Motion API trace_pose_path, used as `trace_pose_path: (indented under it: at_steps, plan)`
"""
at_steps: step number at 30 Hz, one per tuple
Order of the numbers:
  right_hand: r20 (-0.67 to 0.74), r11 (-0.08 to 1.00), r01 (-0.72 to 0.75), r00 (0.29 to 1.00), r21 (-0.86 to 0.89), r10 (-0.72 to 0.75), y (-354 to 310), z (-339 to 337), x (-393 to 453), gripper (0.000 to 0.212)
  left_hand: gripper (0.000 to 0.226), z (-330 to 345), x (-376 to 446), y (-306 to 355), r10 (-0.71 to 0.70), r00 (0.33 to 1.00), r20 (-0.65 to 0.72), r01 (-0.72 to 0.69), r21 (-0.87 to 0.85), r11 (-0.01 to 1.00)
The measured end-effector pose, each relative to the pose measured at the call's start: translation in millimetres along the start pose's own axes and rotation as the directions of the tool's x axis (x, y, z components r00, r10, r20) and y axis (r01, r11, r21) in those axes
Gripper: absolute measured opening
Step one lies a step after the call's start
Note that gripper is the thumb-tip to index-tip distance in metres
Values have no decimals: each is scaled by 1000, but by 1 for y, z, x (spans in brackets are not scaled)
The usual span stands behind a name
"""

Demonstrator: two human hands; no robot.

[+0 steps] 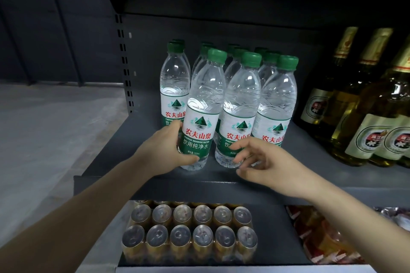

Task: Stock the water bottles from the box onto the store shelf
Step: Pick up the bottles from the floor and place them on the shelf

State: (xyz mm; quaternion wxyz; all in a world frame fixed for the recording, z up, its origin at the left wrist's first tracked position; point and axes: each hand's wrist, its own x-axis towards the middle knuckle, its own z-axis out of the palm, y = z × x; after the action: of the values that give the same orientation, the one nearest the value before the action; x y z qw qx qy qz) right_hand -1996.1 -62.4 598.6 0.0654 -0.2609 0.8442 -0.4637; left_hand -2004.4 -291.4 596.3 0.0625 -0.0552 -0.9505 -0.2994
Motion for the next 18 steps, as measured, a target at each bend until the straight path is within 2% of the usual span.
trace_pose_path:
  at_steps: [12, 18]
  plan:
    - [27, 1000, 8, 1000, 24, -9, 7, 3, 1, 39, 70, 6, -1, -5, -75, 997, 2, 75, -95, 993]
    - [62, 1000, -16, 998, -27, 18, 9, 1, 1, 37, 65, 16, 2, -1, -80, 996, -39, 78, -44, 996]
